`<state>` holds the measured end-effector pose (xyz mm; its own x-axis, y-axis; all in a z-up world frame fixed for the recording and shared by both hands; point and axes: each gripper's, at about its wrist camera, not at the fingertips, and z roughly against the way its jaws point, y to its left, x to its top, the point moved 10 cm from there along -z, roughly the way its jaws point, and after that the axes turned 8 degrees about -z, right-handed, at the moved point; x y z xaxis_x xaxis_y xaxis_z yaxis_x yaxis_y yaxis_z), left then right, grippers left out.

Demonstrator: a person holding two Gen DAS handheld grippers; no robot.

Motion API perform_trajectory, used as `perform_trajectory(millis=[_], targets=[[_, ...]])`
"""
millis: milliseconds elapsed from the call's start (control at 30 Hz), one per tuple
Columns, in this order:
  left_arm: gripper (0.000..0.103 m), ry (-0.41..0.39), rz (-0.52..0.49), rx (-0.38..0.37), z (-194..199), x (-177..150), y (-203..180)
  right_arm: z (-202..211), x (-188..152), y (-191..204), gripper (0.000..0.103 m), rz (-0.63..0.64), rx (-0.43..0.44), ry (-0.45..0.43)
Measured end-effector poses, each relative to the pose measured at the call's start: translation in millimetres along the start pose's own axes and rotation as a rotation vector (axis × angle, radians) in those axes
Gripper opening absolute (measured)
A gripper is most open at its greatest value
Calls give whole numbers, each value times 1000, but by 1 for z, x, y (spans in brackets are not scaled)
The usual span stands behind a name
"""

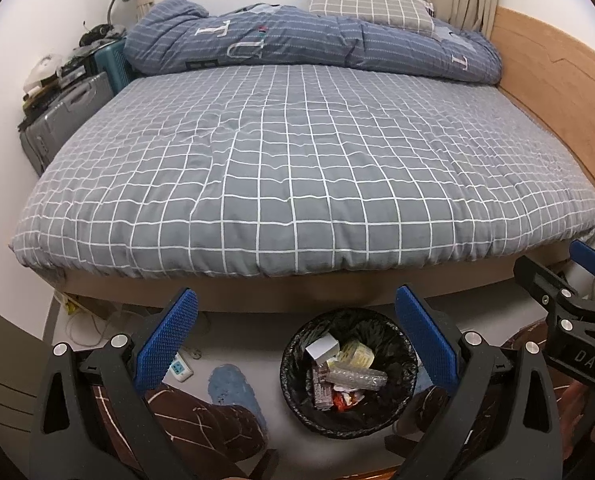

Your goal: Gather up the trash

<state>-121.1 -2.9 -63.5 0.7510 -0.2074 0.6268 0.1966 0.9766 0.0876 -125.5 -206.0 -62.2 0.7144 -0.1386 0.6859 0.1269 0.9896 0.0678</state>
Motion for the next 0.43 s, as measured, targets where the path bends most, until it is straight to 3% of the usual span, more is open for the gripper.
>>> perform_trajectory(millis=[433], targets=[[97, 18, 14, -19, -3, -3, 2, 0, -2, 1, 95, 0, 1, 2]])
